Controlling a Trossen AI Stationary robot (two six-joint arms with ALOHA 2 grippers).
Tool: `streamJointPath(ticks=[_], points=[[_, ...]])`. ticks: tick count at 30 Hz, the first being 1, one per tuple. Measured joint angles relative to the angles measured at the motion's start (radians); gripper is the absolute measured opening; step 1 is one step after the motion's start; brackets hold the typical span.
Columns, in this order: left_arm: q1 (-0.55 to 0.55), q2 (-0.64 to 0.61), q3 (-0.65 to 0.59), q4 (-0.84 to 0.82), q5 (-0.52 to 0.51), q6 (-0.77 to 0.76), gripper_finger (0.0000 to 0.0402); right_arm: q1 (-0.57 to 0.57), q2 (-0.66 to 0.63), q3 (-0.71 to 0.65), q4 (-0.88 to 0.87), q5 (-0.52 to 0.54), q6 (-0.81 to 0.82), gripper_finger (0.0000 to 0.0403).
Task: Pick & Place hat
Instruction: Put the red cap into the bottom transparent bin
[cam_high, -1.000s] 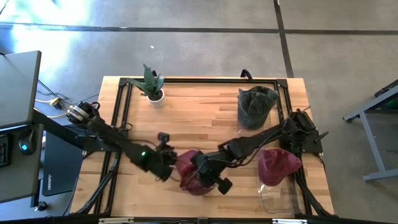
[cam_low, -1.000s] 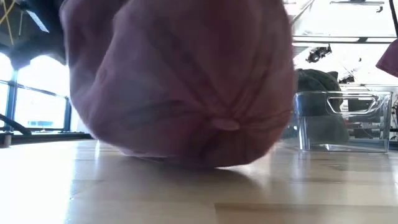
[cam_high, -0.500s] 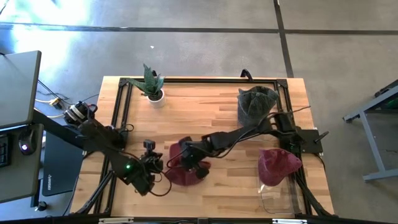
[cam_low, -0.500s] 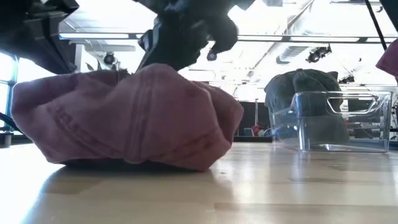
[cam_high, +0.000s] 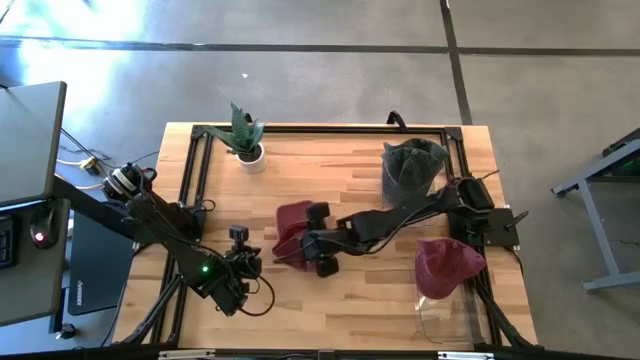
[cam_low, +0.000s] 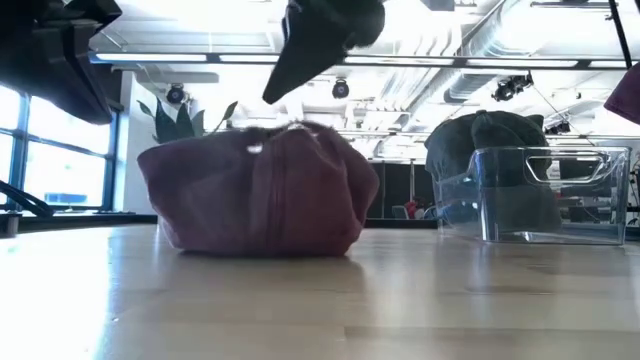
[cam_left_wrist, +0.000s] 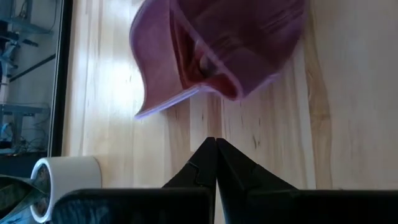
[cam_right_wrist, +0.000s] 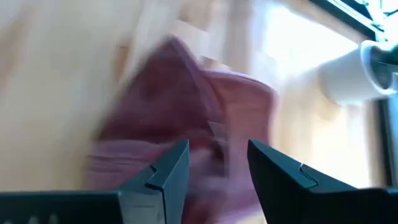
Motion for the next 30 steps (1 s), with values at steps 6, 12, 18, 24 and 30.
streamJointPath(ticks=[6,12,18,24,30], points=[[0.000,0.000,0.000,0.049,-0.021,0.028,0.0001,0.004,0.001,0.000,-0.001,0.040,0.035,0.0162],[0.000,0.000,0.000,0.099,-0.023,0.075,0.0001,0.001,-0.011,0.000,-0.051,0.097,-0.003,0.0168],[0.001,0.000,-0.001,0.176,-0.076,0.117,0.0001,0.050,-0.018,-0.084,-0.010,-0.410,-0.105,0.0148],[0.033,0.005,-0.001,0.382,-0.053,0.295,0.0001,0.044,-0.017,-0.321,0.303,-0.194,0.055,0.0107],[0.103,0.006,-0.001,0.482,-0.012,0.391,0.0001,-0.024,-0.017,-0.467,0.625,-0.090,0.166,0.0067]])
